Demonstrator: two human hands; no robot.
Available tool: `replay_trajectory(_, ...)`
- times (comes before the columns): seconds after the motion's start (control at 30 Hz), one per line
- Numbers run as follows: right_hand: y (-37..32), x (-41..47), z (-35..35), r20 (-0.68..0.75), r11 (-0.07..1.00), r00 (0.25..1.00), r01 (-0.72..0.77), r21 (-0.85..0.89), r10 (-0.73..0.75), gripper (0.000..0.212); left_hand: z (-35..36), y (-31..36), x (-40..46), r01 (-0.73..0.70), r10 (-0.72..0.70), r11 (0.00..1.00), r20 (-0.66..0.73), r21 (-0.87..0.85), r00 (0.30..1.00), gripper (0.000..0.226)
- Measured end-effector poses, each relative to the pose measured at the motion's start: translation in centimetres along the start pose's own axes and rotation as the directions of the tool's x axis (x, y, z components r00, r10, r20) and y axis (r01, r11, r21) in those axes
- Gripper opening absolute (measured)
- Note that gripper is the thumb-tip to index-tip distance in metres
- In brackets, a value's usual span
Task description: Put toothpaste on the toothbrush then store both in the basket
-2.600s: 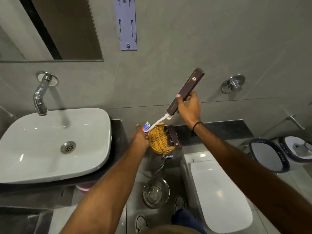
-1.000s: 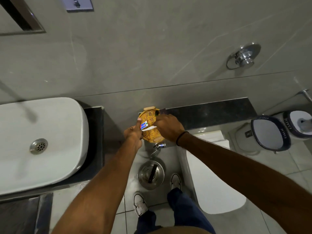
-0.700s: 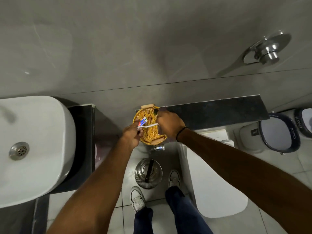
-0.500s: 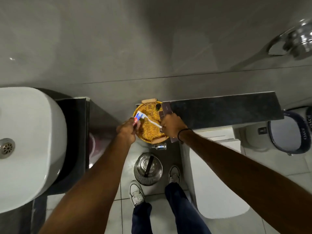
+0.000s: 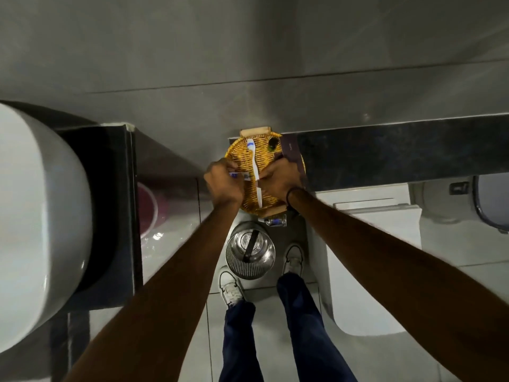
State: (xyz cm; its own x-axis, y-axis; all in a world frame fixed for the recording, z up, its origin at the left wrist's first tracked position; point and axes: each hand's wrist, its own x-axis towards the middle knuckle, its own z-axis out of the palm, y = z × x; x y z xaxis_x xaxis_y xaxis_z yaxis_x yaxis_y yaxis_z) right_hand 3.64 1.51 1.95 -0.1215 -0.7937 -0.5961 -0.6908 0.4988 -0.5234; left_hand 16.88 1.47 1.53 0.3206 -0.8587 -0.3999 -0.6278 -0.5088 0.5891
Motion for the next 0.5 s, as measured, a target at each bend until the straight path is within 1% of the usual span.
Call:
replay_trajectory(0.07,-0.2,0.1,0.4,-0.001,0.999,1.000,0.003,-0.032,-0.003,0.033,0.1,-0.3,0.2,-0.086,0.067,0.976,0.099,0.203,0.993,0.024)
replay_trajectory(0.13,-0.6,0.1,0.7,-0.022,0.998,1.000,-0.002,-0.066,0.001,0.027,0.2,-0.2,0.2,-0.194,0.115,0.906,0.223,0.377,0.968,0.026)
replay_trajectory(0.17,-0.8,0.0,0.8,-0.035,0.997,0.999,-0.011,-0.079,0.008,0.026,0.2,0.0,0.0,-0.233,0.129,0.865,0.251,0.445,0.959,0.025)
replay_trajectory(0.2,-0.9,0.0,1.0,-0.048,0.997,0.999,-0.018,-0.079,0.014,0.025,0.3,0.2,-0.1,-0.251,0.138,0.830,0.253,0.499,0.958,0.025)
replay_trajectory(0.27,-1.0,0.0,1.2,-0.076,0.997,0.997,-0.034,-0.071,0.028,0.024,0.4,0.5,-0.3,-0.224,0.136,0.796,0.195,0.562,0.971,0.025)
replay_trajectory(0.3,-1.0,0.0,1.2,-0.088,0.997,0.996,-0.036,-0.065,0.030,0.023,0.4,0.6,-0.5,-0.184,0.121,0.811,0.148,0.555,0.982,0.026)
replay_trajectory(0.33,-0.9,0.0,1.3,-0.096,0.997,0.995,-0.034,-0.064,0.028,0.022,0.4,0.6,-0.6,-0.127,0.092,0.848,0.093,0.515,0.991,0.029)
replay_trajectory(0.4,-0.8,0.0,1.3,-0.105,0.997,0.994,-0.030,-0.065,0.023,0.022,0.4,0.7,-0.8,-0.020,0.023,0.928,-0.005,0.373,1.000,0.035)
replay_trajectory(0.47,-0.9,-0.3,1.3,-0.101,0.997,0.995,-0.032,-0.065,0.025,0.023,0.3,1.0,-0.9,0.051,-0.045,0.958,-0.027,0.282,0.999,0.039)
replay_trajectory(0.5,-1.0,-0.4,1.2,-0.105,0.997,0.994,-0.031,-0.073,0.023,0.023,0.3,0.9,-1.0,0.072,-0.069,0.956,-0.021,0.284,0.997,0.040)
